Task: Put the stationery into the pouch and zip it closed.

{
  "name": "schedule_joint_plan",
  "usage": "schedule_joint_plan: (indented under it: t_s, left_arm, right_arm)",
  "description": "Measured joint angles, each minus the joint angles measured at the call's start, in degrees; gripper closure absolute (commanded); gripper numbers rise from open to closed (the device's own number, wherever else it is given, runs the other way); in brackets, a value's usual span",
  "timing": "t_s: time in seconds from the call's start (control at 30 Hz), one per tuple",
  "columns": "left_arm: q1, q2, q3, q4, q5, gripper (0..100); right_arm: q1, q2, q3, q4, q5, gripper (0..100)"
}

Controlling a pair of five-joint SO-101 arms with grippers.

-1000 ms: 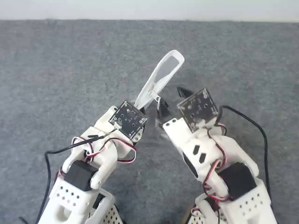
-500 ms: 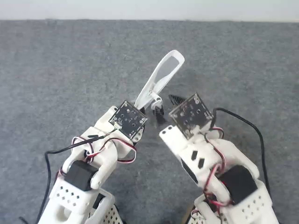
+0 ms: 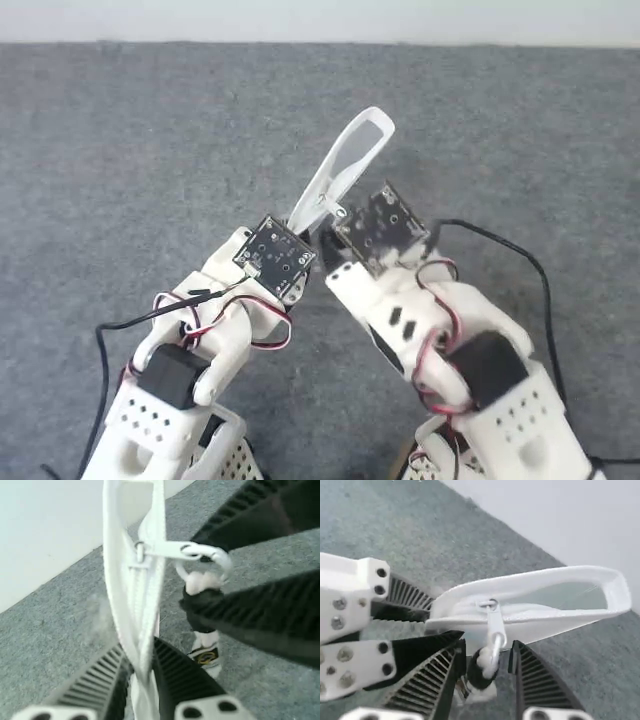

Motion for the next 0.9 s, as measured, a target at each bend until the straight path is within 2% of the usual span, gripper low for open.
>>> schedule_joint_plan:
  t_s: [0.17, 0.33, 0.53, 0.9]
  left_arm:
    - [0.0, 0.0, 0.0, 0.0, 0.0, 99]
    - [0.0, 0.0, 0.0, 0.0, 0.0, 99]
    - [0.0, 0.0, 0.0, 0.0, 0.0, 99]
    - [0.18, -0.09, 0.35, -0.7, -0.44, 99]
  right_arm:
    - [3.6, 5.89, 0.0, -4.92, 0.0, 87.2]
    - [4.48, 7.91, 0.0, -6.95, 0.0, 99.5]
    - [4.92, 5.1, 0.09, -7.65, 0.0, 99.3]
    - [10.37, -2.46, 2.2, -10.73, -1.93, 99.3]
